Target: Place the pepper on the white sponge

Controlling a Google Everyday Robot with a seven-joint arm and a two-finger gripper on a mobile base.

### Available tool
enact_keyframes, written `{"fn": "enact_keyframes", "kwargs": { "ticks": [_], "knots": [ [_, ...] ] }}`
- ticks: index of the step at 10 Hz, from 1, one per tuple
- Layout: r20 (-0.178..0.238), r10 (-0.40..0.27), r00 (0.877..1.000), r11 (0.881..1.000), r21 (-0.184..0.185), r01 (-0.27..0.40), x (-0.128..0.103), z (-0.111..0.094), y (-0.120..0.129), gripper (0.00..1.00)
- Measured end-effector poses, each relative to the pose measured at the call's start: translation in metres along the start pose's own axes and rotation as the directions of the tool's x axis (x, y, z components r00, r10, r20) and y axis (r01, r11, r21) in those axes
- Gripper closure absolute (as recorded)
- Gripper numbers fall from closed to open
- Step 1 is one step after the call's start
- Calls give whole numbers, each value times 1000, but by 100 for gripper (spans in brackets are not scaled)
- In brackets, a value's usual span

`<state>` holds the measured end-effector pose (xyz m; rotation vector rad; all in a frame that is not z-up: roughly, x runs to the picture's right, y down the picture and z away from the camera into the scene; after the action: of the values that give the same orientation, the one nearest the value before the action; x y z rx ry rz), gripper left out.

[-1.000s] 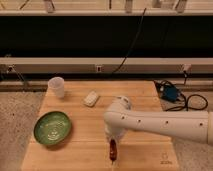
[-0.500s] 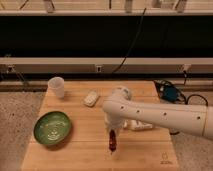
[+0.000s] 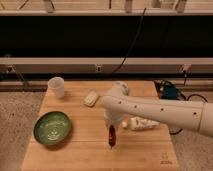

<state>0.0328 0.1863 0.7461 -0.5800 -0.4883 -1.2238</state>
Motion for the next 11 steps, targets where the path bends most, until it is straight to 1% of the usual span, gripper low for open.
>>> {"fn": "enact_keyframes", "kwargs": {
  "ticks": [4, 5, 6, 10, 11],
  "knots": [
    [-9, -18, 1000, 1000, -14, 18, 16, -8, -12, 100],
    [-8, -24, 1000, 1000, -16, 23, 20, -10, -17, 100],
    [-8, -33, 999, 999, -22, 33, 31, -13, -26, 100],
    [-6, -47, 999, 998, -29, 47, 45, -18, -36, 100],
    [-4, -56, 998, 998, -29, 55, 52, -19, -43, 100]
  ]
}}
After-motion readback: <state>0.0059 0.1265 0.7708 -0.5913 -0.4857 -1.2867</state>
